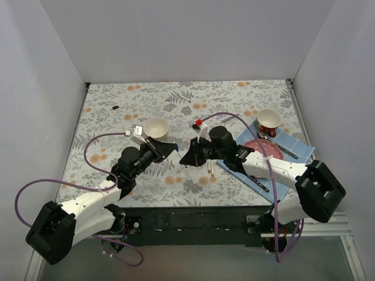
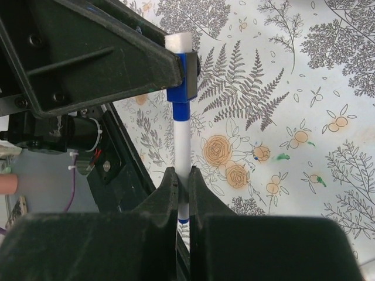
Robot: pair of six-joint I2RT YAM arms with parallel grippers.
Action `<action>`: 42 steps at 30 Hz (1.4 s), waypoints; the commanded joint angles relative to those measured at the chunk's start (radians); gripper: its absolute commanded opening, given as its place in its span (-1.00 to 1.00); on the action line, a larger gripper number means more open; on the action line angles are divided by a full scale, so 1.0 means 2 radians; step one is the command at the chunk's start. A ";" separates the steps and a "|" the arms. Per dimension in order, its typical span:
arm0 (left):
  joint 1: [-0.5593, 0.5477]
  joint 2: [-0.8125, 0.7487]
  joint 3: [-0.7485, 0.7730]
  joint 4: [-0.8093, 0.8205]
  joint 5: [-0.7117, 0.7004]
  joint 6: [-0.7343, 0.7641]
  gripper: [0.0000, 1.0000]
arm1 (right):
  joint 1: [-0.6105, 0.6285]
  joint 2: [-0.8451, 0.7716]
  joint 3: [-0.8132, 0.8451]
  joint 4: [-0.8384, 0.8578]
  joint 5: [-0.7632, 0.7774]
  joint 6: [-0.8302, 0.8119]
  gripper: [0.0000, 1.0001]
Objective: Insert the pens into the pen caps
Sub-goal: Push the cap all the way onto the barrel until it clicks, then place the pen on the table with the left arm
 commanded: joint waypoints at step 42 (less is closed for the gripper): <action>-0.001 0.302 0.331 -0.347 0.013 0.138 0.48 | -0.268 0.436 0.571 -0.450 0.358 0.177 -0.06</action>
